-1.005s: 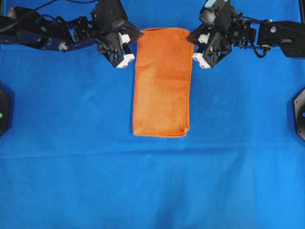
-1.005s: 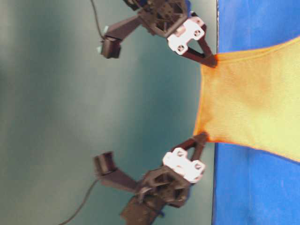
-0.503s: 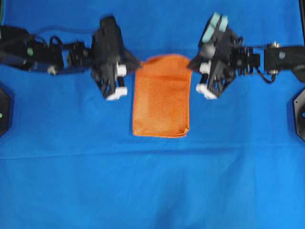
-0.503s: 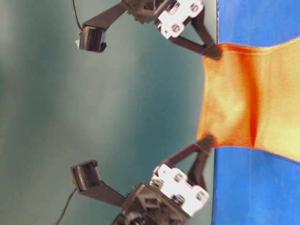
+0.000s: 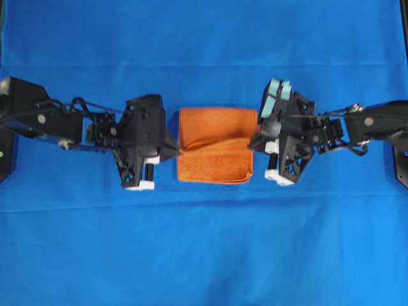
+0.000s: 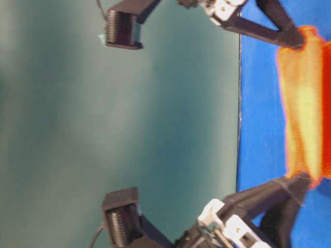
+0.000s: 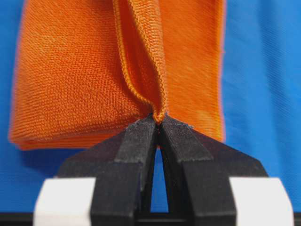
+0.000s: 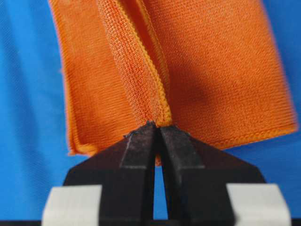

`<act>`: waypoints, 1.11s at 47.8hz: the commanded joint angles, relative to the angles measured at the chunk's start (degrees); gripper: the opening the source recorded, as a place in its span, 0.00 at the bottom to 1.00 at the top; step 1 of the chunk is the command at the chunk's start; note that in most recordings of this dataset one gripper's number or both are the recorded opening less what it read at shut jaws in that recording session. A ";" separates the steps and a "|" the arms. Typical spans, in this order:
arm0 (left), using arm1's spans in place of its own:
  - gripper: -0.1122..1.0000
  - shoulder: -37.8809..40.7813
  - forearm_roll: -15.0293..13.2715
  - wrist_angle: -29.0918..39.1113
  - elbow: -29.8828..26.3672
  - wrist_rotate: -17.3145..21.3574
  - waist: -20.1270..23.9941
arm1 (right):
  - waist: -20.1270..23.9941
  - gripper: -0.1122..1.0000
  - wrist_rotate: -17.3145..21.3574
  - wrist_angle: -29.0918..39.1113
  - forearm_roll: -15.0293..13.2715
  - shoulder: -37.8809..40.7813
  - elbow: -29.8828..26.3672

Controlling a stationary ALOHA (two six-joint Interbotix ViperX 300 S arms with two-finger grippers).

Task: Fold the orange towel.
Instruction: 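Pull the held far end toward the near end, folding the strip, then release the folded towel and open both grippers beside it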

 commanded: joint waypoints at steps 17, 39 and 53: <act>0.11 2.64 0.00 -5.19 -0.35 -2.20 -2.64 | 1.58 0.12 0.88 -2.20 0.09 2.11 -0.97; 0.56 1.67 0.00 -4.57 -0.44 -1.41 -2.64 | 1.76 0.63 0.79 -5.19 0.09 2.11 -2.29; 0.64 -9.67 0.09 3.34 -0.18 -0.88 -2.64 | 2.99 0.63 0.35 6.24 -0.18 -6.42 -3.96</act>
